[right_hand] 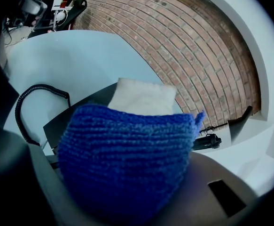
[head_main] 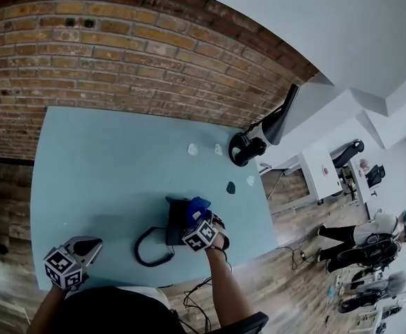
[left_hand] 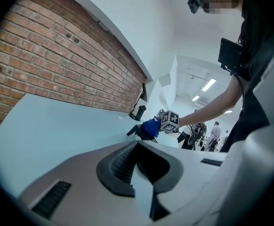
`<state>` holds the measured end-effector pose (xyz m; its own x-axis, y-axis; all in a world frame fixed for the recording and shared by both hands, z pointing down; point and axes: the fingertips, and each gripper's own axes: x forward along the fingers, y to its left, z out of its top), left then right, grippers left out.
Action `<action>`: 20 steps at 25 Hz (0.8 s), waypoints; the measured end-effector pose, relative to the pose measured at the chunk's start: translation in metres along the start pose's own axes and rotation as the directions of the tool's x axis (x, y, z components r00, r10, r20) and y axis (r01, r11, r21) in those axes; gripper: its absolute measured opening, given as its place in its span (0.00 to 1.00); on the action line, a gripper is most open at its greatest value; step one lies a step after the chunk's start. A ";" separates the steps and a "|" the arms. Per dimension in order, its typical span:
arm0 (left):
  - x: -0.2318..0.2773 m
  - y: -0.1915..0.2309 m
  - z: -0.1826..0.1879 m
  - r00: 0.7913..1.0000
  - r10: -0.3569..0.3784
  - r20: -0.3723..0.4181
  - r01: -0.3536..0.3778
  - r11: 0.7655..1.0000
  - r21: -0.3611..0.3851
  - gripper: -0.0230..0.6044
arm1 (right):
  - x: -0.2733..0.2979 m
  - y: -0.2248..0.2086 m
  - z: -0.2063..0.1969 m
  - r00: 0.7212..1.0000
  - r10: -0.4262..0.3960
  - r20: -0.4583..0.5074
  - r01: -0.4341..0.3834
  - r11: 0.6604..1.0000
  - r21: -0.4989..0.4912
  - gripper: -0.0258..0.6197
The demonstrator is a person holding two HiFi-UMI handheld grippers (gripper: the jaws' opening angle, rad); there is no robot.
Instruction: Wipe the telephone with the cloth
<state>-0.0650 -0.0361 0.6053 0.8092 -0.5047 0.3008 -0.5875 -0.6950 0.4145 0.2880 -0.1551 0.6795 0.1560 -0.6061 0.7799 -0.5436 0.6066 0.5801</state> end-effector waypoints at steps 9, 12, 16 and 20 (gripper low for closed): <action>-0.001 0.000 -0.008 1.000 -0.009 -0.013 0.010 1.000 0.009 0.08 | -0.003 0.017 -0.002 1.000 0.013 0.012 -0.014 1.000 0.022 0.17; -0.003 0.000 -0.009 1.000 -0.011 -0.013 0.011 1.000 0.012 0.08 | -0.004 0.019 -0.004 1.000 0.009 0.010 -0.009 1.000 0.030 0.17; -0.003 -0.002 -0.010 1.000 -0.014 -0.015 0.014 1.000 0.013 0.08 | -0.004 0.022 -0.007 1.000 0.009 0.006 -0.009 0.999 0.045 0.17; -0.003 -0.001 -0.011 1.000 -0.016 -0.018 0.016 1.000 0.010 0.08 | -0.006 0.029 -0.007 1.000 0.028 0.009 -0.028 0.998 0.054 0.17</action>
<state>-0.0673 -0.0283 0.6132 0.8185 -0.4842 0.3091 -0.5742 -0.7082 0.4109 0.2772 -0.1307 0.6931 0.1335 -0.5935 0.7937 -0.5919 0.5946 0.5442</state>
